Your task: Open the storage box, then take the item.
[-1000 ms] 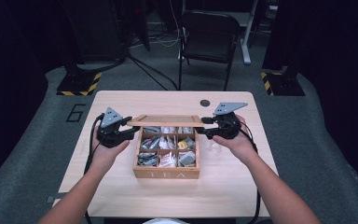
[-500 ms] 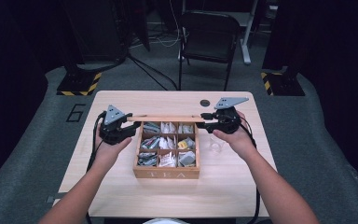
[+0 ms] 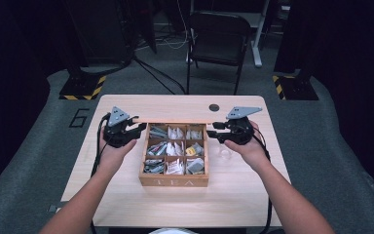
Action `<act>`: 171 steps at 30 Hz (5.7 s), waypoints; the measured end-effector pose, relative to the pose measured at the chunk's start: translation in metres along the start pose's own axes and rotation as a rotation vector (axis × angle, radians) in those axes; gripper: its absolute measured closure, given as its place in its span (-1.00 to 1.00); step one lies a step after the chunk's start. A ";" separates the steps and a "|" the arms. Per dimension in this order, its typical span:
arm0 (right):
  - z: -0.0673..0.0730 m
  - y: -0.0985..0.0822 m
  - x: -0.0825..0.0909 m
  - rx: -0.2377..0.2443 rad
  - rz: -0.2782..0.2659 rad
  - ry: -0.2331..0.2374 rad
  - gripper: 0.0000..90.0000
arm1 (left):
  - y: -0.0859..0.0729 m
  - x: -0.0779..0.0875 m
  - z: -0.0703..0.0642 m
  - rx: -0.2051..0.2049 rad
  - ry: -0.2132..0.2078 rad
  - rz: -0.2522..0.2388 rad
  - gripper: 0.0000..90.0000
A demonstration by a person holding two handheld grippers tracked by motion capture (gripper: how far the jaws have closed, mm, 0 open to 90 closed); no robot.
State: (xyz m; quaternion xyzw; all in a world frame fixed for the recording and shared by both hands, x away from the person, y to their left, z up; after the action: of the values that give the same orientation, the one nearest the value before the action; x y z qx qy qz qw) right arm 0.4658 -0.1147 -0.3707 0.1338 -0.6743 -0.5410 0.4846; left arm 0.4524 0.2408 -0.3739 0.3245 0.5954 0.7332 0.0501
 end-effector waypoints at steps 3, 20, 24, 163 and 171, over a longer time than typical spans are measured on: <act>-0.001 0.002 0.002 0.000 -0.011 -0.011 0.20 | 0.002 -0.001 0.002 0.009 0.001 -0.001 0.32; -0.029 0.018 -0.026 -0.034 -0.016 -0.051 0.11 | 0.016 -0.010 0.013 0.039 -0.009 -0.018 0.36; -0.031 0.022 -0.030 -0.039 -0.022 -0.040 0.14 | 0.018 -0.011 0.014 0.041 -0.007 -0.020 0.36; -0.079 0.030 -0.082 -0.118 0.017 -0.069 0.41 | 0.010 -0.044 0.037 0.074 0.005 0.018 0.29; -0.083 0.032 -0.085 -0.124 0.018 -0.075 0.43 | 0.004 -0.035 0.037 0.077 0.004 0.014 0.29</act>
State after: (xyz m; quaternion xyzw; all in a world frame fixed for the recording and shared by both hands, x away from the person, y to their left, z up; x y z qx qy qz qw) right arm 0.5853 -0.0924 -0.3907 0.0771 -0.6582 -0.5819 0.4713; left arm 0.5008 0.2546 -0.3820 0.3291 0.6209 0.7108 0.0312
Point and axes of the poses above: each handheld gripper's, and its own axes: x roughly backward along the jaws, y roughly out of its top, z roughly to its left, the point moved 2 cm from there along -x, roughly forward along the jaws, and after that the axes turned 2 degrees about -x, right-handed, at the moved point
